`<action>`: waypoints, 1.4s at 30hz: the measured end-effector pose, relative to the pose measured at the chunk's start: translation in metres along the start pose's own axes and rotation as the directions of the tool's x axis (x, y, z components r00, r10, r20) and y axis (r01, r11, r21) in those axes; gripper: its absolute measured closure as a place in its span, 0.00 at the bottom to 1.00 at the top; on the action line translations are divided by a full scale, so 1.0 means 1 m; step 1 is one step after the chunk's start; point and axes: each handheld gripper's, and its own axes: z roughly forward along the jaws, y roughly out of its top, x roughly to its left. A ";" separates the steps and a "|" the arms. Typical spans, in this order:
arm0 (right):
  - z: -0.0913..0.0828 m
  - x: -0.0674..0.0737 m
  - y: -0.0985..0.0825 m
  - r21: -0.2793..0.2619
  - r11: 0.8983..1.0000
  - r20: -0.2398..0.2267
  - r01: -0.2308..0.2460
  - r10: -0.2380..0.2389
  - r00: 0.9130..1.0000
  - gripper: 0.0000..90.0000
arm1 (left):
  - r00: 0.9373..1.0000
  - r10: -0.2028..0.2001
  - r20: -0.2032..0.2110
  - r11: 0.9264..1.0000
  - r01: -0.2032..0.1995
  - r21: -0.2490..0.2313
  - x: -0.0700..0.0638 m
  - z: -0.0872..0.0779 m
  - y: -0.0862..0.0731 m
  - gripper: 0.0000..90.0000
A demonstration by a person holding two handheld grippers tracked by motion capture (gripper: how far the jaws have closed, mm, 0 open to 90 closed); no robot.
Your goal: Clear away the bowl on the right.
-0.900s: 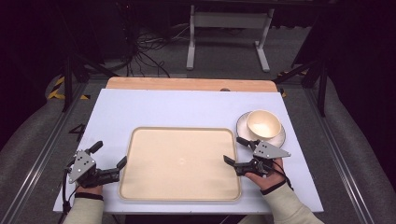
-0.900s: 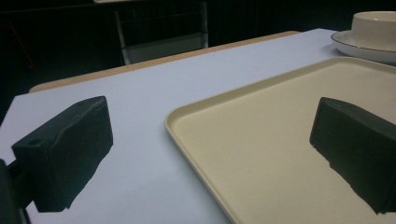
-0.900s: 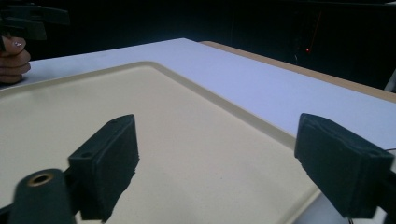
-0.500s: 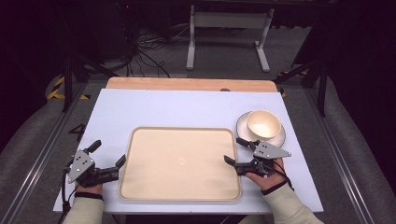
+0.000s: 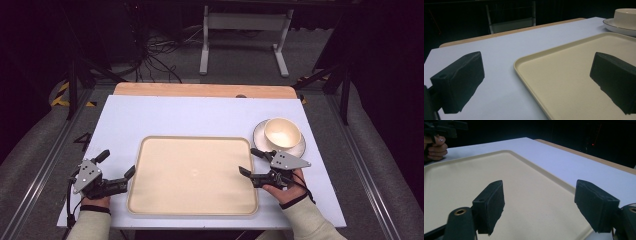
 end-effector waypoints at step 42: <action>-0.011 0.011 0.062 0.274 0.960 -0.086 0.062 -0.039 0.996 0.52 | 1.000 -0.008 -0.010 1.000 0.008 0.003 0.002 0.002 0.001 0.00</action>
